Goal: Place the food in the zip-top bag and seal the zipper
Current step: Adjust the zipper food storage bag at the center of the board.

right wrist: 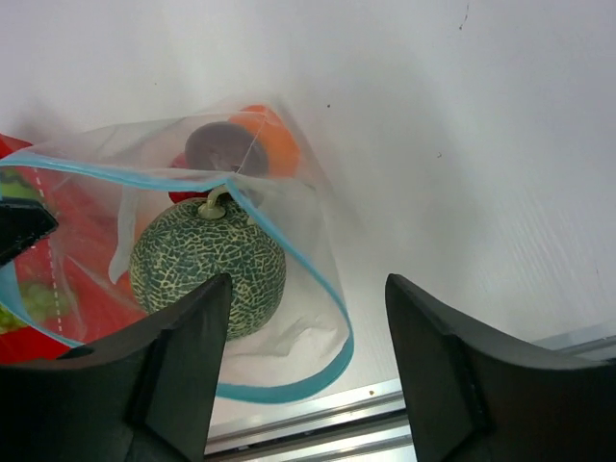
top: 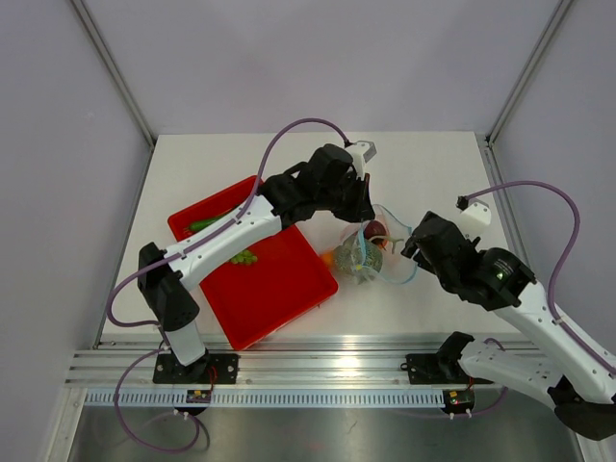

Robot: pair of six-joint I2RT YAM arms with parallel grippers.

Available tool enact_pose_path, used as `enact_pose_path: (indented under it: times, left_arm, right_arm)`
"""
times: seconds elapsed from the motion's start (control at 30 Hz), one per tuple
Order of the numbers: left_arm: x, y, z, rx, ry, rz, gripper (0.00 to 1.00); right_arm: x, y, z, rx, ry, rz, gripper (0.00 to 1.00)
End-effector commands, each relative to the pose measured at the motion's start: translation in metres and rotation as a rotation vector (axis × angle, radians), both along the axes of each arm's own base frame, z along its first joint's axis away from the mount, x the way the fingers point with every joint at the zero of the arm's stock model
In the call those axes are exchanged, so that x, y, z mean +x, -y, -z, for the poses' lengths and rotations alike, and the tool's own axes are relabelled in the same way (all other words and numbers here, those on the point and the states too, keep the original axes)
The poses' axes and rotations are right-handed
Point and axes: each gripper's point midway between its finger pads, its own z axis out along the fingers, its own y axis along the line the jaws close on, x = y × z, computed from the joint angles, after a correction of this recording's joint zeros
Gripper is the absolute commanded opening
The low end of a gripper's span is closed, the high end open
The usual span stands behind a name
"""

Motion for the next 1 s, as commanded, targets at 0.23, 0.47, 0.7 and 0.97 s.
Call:
enact_pose_path:
  times: [0.23, 0.47, 0.7, 0.97]
  left_arm:
    - [0.001, 0.008, -0.022, -0.072, 0.047, 0.024, 0.0]
    - [0.003, 0.008, -0.02, -0.066, 0.042, 0.019, 0.0]
    - [0.005, 0.006, -0.016, -0.054, 0.037, 0.005, 0.0]
    - [0.028, -0.013, -0.026, -0.073, 0.02, -0.014, 0.0]
  right_arm:
    - [-0.006, 0.003, 0.026, 0.069, -0.101, 0.016, 0.68]
    - [-0.024, -0.026, 0.056, 0.245, -0.171, -0.076, 0.63]
    - [-0.025, -0.031, 0.072, 0.304, -0.191, -0.039, 0.02]
    - [0.012, -0.02, -0.025, 0.188, 0.038, -0.052, 0.0]
